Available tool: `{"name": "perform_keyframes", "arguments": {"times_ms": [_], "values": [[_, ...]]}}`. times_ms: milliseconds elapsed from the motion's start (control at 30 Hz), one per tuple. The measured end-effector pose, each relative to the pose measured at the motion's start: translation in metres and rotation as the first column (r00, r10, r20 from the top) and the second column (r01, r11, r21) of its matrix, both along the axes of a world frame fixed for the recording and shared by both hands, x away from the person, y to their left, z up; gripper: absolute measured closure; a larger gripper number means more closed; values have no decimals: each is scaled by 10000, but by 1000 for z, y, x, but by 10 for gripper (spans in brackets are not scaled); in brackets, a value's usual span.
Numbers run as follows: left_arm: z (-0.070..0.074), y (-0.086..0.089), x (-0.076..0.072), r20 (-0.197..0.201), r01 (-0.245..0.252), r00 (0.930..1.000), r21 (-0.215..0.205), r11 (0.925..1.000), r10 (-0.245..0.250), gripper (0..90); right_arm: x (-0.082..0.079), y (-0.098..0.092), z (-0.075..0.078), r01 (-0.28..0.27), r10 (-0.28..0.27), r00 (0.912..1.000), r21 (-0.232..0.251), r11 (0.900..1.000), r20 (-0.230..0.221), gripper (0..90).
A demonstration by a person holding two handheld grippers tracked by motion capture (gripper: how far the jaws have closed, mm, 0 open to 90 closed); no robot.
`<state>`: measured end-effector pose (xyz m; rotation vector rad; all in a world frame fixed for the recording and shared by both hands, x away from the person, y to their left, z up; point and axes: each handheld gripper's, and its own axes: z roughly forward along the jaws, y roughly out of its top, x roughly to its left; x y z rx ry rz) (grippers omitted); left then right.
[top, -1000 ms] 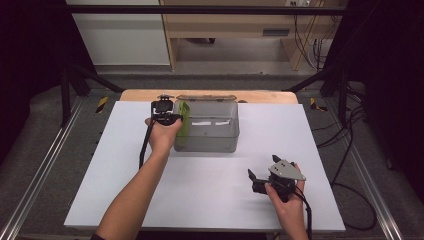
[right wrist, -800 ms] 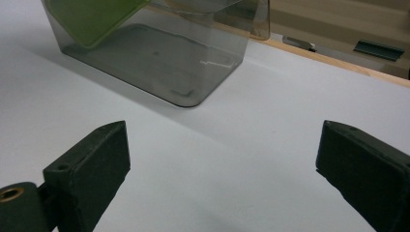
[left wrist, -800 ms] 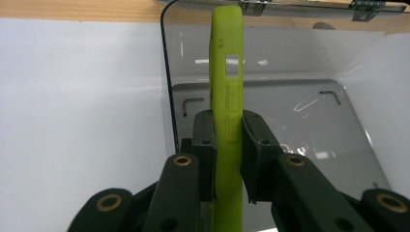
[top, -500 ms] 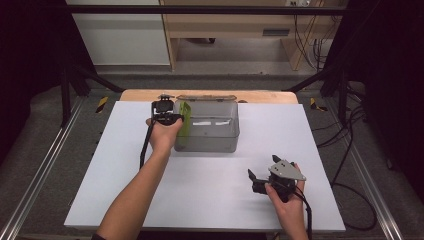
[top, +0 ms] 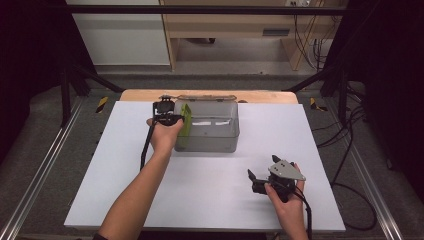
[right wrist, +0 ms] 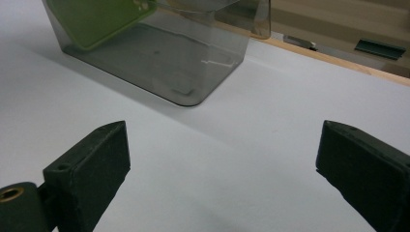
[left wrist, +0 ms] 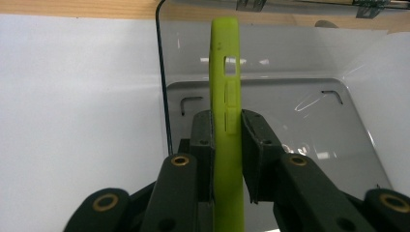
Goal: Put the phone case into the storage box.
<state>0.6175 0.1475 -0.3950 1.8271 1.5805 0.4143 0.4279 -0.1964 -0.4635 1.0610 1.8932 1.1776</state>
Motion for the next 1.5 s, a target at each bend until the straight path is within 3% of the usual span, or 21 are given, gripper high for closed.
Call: {"name": "perform_keyframes", "arguments": {"times_ms": [233,400,500,633,933,1067,1267,1500], "values": [[0,0,0,114,72,9999,60,10000,-73,777,0,0,0,0,0,10000,11,10000,-11,54],[7,-2,-5,951,469,9944,35,9989,-470,674,0,0,0,4,-4,10000,27,10000,-19,54],[12,-3,-10,1652,810,9826,309,9962,-850,620,0,0,0,-17,17,10000,2,10000,16,54],[16,-3,-14,2191,1153,9669,815,9900,-1307,545,0,1,0,-37,37,10000,-17,10000,46,54],[22,-2,-19,3207,1599,9292,988,9822,-1835,271,0,1,0,-24,24,10000,27,10000,57,53],[24,-1,-21,3428,1775,9184,889,9801,-1974,175,-1,1,1,-28,27,10000,43,10000,57,52],[25,-1,-24,3655,2251,8981,962,9696,-2447,83,-1,1,1,-29,28,10000,87,10000,58,50],[25,-2,-29,3944,2588,8722,1302,9571,-2895,56,-1,0,1,-34,33,10000,114,9999,59,48]]}}
